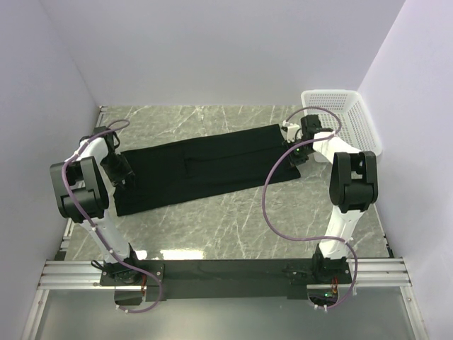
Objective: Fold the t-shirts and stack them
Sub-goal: Fold the tshirt
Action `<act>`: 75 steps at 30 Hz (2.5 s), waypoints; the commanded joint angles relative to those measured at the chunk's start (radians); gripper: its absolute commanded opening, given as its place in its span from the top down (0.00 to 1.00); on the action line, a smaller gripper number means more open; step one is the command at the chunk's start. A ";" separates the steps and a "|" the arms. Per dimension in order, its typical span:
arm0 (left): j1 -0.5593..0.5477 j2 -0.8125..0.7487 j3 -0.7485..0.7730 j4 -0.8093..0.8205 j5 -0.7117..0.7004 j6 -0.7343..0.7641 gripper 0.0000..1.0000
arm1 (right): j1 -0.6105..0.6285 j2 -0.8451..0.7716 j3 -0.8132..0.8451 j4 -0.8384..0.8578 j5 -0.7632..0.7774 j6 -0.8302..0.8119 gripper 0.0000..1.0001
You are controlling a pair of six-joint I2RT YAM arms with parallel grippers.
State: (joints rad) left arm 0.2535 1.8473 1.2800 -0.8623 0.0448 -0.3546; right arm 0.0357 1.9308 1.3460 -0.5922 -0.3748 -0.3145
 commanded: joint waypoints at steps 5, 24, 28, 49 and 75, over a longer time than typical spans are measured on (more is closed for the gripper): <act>-0.013 -0.010 -0.014 -0.006 -0.002 0.020 0.66 | -0.007 -0.061 -0.004 0.011 -0.007 0.002 0.80; -0.008 -0.004 0.044 0.008 -0.189 -0.046 0.99 | -0.008 -0.038 -0.033 0.014 0.028 -0.003 0.80; -0.010 0.010 0.042 0.032 -0.192 -0.049 0.95 | -0.010 -0.027 -0.025 0.009 0.039 -0.003 0.80; 0.001 -0.305 0.075 0.123 -0.175 -0.086 0.29 | 0.000 -0.101 -0.004 0.009 0.031 -0.045 0.80; -0.140 -0.418 -0.499 0.485 0.452 -0.354 0.41 | 0.242 0.092 0.197 -0.159 -0.254 -0.074 0.78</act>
State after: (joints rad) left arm 0.1196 1.4010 0.7918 -0.5026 0.4664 -0.6563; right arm 0.2726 2.0014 1.4925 -0.7288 -0.6178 -0.4252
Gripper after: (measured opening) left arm 0.597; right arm 0.216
